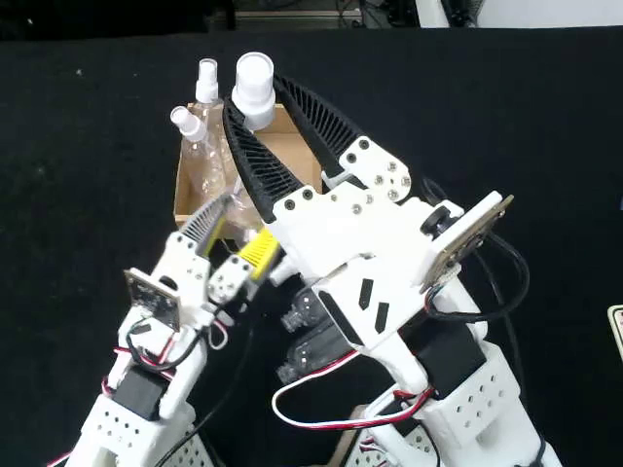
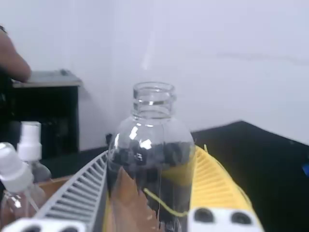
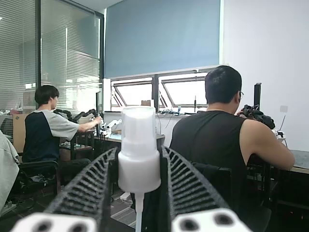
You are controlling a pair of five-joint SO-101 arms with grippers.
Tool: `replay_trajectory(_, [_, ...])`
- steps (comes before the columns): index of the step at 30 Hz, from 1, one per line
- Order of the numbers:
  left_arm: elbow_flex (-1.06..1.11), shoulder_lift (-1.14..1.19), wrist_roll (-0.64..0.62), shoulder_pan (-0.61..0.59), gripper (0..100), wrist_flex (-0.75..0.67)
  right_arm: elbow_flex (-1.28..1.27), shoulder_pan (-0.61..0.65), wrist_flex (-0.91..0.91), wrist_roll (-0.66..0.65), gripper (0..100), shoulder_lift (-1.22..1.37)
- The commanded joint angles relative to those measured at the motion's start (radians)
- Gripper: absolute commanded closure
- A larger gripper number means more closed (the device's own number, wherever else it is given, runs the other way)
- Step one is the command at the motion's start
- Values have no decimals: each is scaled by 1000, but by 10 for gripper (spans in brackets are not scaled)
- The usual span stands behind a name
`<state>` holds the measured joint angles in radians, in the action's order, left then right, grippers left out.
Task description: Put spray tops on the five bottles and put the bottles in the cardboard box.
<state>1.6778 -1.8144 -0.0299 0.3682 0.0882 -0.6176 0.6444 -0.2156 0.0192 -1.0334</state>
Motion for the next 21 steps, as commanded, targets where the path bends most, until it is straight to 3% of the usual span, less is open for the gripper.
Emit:
replay_trajectory(1, [22, -12, -12, 76, 970, 149, 12, 14, 35, -9, 987, 8])
replay_trajectory(4, [22, -12, -6, 136, 970, 178, 12, 14, 35, -9, 987, 8])
replay_trajectory(10, [22, -12, -5, 139, 970, 176, 12, 14, 35, -9, 987, 8])
replay_trajectory(17, [22, -12, -11, -24, 970, 75, 15, 9, 35, -15, 985, 18])
replay_trajectory(21, [22, -12, -11, -44, 970, 71, 35, 9, 31, -15, 985, 54])
